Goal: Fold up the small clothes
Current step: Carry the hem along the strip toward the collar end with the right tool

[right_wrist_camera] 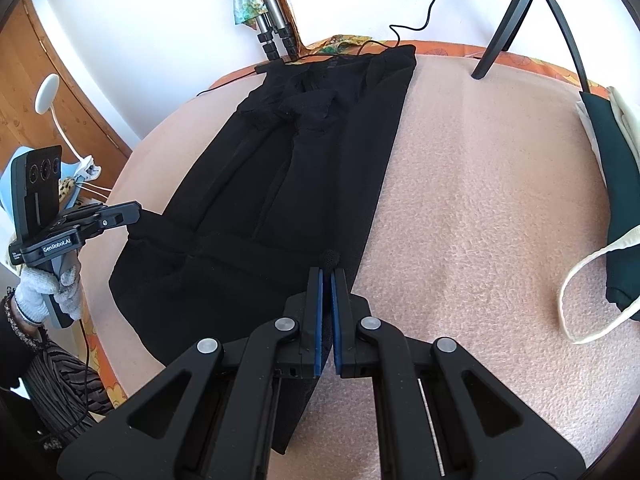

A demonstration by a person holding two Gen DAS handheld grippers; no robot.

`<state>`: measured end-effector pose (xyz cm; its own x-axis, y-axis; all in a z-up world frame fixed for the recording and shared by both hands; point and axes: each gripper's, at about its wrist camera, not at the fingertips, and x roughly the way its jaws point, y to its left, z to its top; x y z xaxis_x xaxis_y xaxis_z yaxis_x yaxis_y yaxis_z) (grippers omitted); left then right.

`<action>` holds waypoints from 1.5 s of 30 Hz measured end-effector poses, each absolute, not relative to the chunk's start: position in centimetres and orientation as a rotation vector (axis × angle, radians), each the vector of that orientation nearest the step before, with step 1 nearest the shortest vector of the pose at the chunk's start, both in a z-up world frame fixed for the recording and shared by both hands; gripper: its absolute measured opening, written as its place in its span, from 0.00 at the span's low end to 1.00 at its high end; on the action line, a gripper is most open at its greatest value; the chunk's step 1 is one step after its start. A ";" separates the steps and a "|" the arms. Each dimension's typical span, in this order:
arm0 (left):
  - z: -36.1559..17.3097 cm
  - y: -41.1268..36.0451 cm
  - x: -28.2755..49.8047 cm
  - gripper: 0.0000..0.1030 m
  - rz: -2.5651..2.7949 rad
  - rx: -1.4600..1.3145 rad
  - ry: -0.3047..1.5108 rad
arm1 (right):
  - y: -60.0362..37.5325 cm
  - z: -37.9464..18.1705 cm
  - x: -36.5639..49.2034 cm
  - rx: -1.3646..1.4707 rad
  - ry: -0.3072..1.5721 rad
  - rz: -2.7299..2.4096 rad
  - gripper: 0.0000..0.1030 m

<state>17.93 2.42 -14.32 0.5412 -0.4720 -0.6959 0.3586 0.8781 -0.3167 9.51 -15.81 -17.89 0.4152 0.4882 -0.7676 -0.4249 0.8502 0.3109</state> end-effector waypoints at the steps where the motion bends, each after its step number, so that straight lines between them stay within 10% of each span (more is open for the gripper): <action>1: -14.3 2.5 18.0 0.02 -0.475 -0.137 0.860 | -15.8 -17.7 9.5 0.075 0.978 0.571 0.05; 30: -12.5 5.1 20.8 0.14 -0.389 -0.247 0.890 | -18.3 -14.3 13.0 0.109 0.939 0.465 0.06; 35: -10.5 5.6 24.1 0.48 -0.416 -0.187 0.886 | -17.4 -12.2 16.5 0.084 0.923 0.523 0.06; 45: -11.2 7.1 32.7 0.49 -0.442 -0.237 0.909 | -17.1 -12.7 25.8 0.078 0.970 0.508 0.06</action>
